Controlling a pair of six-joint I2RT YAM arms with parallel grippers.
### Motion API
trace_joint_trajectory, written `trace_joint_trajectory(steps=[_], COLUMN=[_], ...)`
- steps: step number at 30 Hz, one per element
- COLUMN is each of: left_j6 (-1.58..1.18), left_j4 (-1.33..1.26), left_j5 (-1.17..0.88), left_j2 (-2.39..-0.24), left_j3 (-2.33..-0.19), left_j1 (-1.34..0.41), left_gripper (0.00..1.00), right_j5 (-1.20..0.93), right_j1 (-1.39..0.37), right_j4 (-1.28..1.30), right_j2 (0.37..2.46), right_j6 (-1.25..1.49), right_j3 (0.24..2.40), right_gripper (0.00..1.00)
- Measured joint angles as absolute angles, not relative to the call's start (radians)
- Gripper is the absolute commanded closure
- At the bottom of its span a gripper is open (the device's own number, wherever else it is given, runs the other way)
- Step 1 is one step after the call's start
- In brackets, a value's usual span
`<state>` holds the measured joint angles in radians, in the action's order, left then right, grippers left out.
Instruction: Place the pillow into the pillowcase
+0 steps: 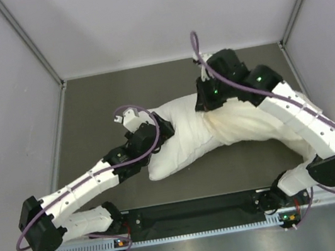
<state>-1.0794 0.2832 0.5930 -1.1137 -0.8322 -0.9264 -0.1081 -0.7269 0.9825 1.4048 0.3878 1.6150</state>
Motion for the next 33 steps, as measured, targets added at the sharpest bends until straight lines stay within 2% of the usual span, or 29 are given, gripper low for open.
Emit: trace_joint_trajectory(steps=[8,13,16,21,28,33], left_j6=[-1.069,-1.041,-1.041,-1.038,-1.004,-0.958], left_j4=[0.37,0.481,0.5,0.546,0.678,0.765], left_j5=[0.6,0.649,0.653,0.646,0.646,0.735], left_j2=[-1.097,-0.928,-0.822,-0.734,-0.731,-0.723], left_j3=[-0.848,-0.899,-0.957,-0.974,-0.926,-0.92], left_j1=[-0.978,-0.999,-1.005,-1.007,-1.009,-1.009], left_gripper=[0.02,0.02,0.02,0.02,0.01,0.01], right_j5=[-0.229,-0.287,-0.309,-0.32,-0.261,-0.148], right_j1=[-0.669,-0.663,-0.656,-0.656,-0.651,-0.648], right_j4=[1.032,1.01,0.981,0.939,0.82,0.716], right_j2=[1.551,1.597,1.57,1.453,1.31,1.24], right_j6=[0.374,0.379,0.389,0.395,0.373,0.363], right_j3=[2.009,2.191,2.211,2.024,1.593,1.242], right_gripper=[1.0,1.0,1.0,0.96,0.95,0.92])
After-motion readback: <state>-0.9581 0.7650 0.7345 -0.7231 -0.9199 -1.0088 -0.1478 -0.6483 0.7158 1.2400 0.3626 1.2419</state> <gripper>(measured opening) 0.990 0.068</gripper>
